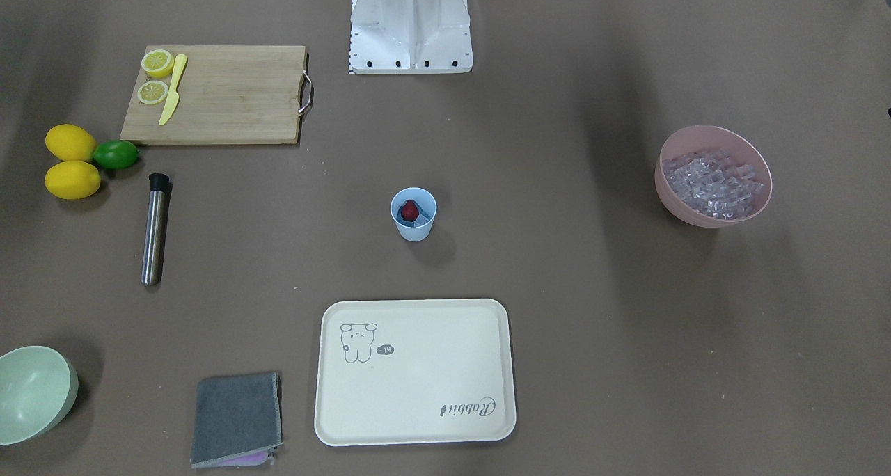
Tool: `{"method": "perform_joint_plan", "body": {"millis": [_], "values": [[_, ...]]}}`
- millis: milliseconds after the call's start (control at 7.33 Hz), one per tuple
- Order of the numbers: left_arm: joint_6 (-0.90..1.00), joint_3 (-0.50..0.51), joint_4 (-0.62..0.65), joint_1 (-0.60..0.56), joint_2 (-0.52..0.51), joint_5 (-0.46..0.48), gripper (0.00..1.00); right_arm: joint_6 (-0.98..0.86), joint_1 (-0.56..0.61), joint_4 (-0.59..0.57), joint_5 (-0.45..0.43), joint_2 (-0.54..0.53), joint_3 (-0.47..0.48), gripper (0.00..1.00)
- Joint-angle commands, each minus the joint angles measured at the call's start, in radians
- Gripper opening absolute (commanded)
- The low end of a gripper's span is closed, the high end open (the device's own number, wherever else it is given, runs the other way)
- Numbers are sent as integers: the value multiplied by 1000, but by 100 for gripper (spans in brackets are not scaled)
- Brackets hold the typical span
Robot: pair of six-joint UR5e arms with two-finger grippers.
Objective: Mash ice and strawberries in cup
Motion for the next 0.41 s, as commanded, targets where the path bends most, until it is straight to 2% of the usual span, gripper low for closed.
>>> {"method": "perform_joint_plan", "body": {"millis": [0, 273], "values": [[0, 0, 0, 0, 0, 0, 99, 0, 0, 0, -9, 2, 3, 100], [2, 0, -1, 0, 0, 0, 99, 0, 0, 0, -9, -1, 3, 100]]}}
